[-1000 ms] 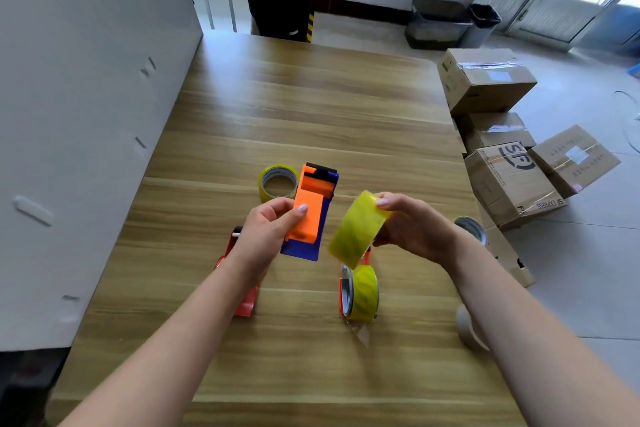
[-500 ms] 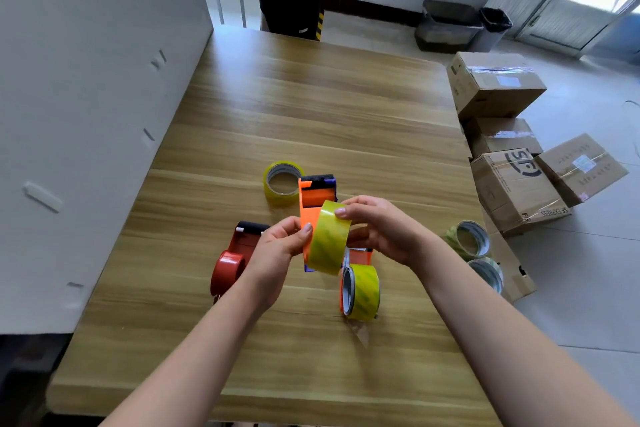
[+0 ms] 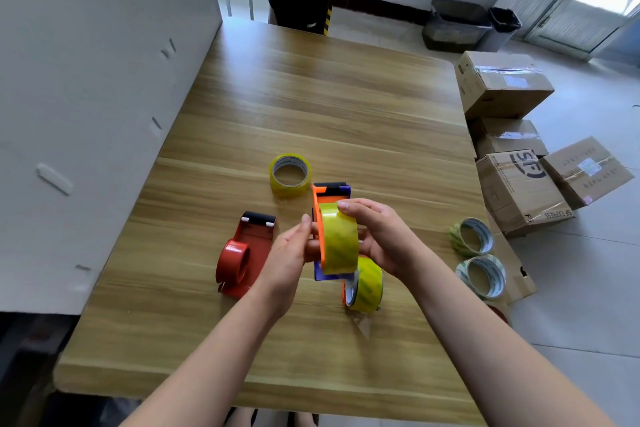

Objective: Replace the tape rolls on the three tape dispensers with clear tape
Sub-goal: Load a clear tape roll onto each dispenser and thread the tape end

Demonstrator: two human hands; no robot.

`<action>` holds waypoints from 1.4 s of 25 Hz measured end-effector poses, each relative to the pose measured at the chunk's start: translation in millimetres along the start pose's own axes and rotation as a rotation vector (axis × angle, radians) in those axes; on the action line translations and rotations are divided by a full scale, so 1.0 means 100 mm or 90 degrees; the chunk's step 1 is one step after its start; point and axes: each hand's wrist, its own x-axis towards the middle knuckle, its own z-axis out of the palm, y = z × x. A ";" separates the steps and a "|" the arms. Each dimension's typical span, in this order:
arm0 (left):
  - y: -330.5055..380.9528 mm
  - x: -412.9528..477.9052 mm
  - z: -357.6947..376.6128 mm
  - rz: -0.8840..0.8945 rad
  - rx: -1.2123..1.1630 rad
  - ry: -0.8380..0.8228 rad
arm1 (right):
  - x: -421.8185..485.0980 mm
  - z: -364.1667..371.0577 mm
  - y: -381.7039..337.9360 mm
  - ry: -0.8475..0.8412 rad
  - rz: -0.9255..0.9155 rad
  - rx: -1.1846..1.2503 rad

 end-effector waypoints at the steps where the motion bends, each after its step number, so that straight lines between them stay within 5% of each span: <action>1: 0.00 -0.01 -0.02 -0.010 -0.012 -0.013 | 0.00 0.02 0.02 0.012 0.006 0.003; 6: 0.01 -0.09 -0.17 -0.010 -0.089 -0.212 | -0.03 0.12 0.11 0.054 0.065 -0.004; 11: -0.04 -0.10 -0.21 -0.015 -0.013 -0.182 | -0.03 0.14 0.12 0.102 0.069 -0.207; 14: -0.05 -0.09 -0.21 0.000 -0.042 -0.184 | -0.14 -0.05 0.18 0.177 -0.234 -0.415; 17: -0.06 -0.07 -0.22 -0.002 -0.064 -0.183 | -0.41 -0.19 0.32 0.069 -0.536 -0.614; 20: -0.09 -0.08 -0.21 -0.016 -0.079 -0.194 | -0.47 -0.23 0.46 0.054 -0.691 -0.802; 24: -0.11 -0.11 -0.20 -0.030 -0.070 -0.201 | -0.44 -0.14 0.50 0.141 -0.848 -0.821; 35: -0.30 -0.23 -0.18 -0.089 -0.040 -0.155 | -0.48 -0.02 0.64 0.216 -0.805 -0.719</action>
